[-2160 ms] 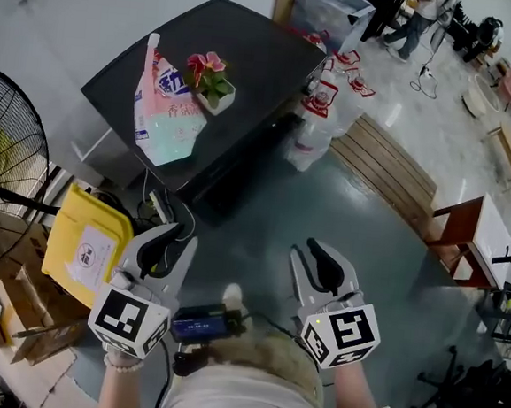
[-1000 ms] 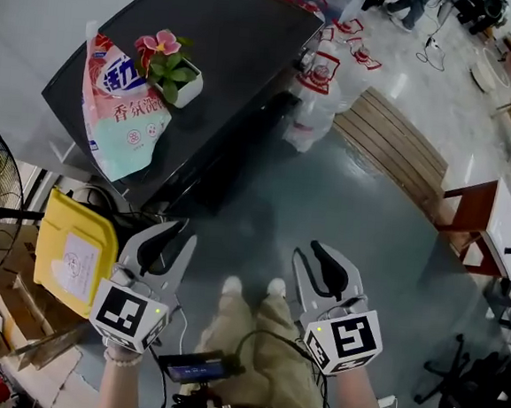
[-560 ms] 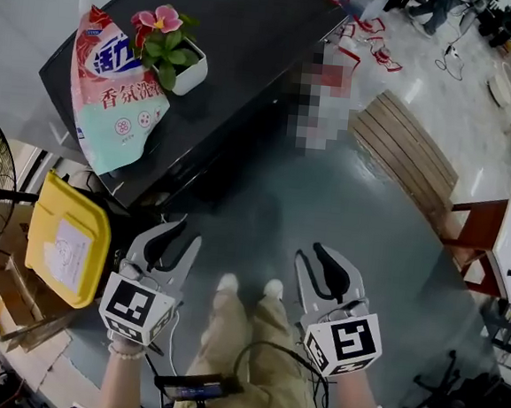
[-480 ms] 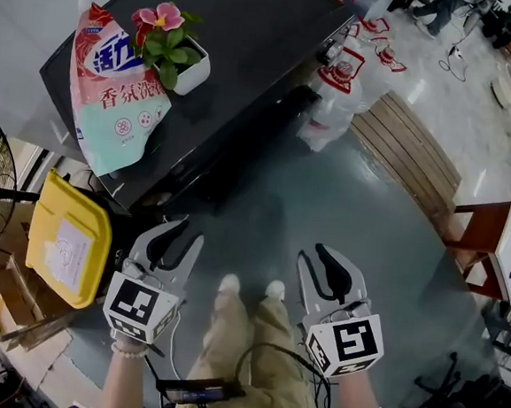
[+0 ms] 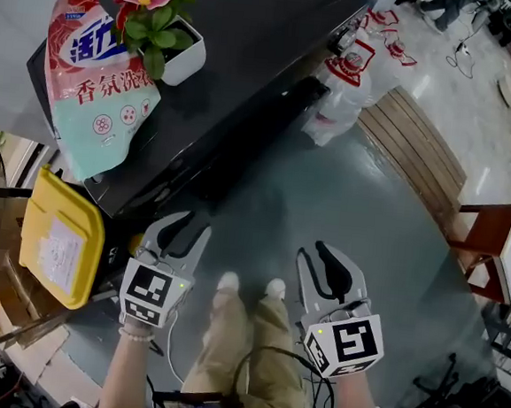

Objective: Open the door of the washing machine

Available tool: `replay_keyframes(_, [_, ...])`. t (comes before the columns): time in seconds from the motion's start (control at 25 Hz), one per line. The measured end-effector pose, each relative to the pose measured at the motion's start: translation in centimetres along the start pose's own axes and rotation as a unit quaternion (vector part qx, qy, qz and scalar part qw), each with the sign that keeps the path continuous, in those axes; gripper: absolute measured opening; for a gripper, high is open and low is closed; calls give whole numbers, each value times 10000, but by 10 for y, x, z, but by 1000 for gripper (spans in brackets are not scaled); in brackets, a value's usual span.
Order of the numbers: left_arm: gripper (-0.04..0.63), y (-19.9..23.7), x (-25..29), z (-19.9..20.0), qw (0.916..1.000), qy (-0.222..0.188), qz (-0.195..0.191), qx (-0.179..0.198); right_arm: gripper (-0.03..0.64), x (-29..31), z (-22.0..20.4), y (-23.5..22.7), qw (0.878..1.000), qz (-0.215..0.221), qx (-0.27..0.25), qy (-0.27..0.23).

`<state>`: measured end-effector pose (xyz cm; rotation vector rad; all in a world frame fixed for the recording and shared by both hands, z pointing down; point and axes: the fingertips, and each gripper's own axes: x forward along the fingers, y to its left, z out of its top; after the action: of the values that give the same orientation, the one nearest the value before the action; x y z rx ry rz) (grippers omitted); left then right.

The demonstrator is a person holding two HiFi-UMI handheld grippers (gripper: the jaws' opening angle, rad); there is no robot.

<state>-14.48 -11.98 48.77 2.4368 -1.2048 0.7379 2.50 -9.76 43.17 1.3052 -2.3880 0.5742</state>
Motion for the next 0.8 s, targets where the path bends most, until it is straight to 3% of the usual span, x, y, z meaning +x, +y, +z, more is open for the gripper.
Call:
replay_keyframes(0.24, [117, 6, 34, -38, 9997, 239, 10, -74, 95, 14, -12, -5, 10000, -25, 20, 15])
replay_keyframes(0.8, [117, 17, 80, -78, 9985, 537, -36, -9, 95, 31, -41, -11, 9997, -66, 148, 167])
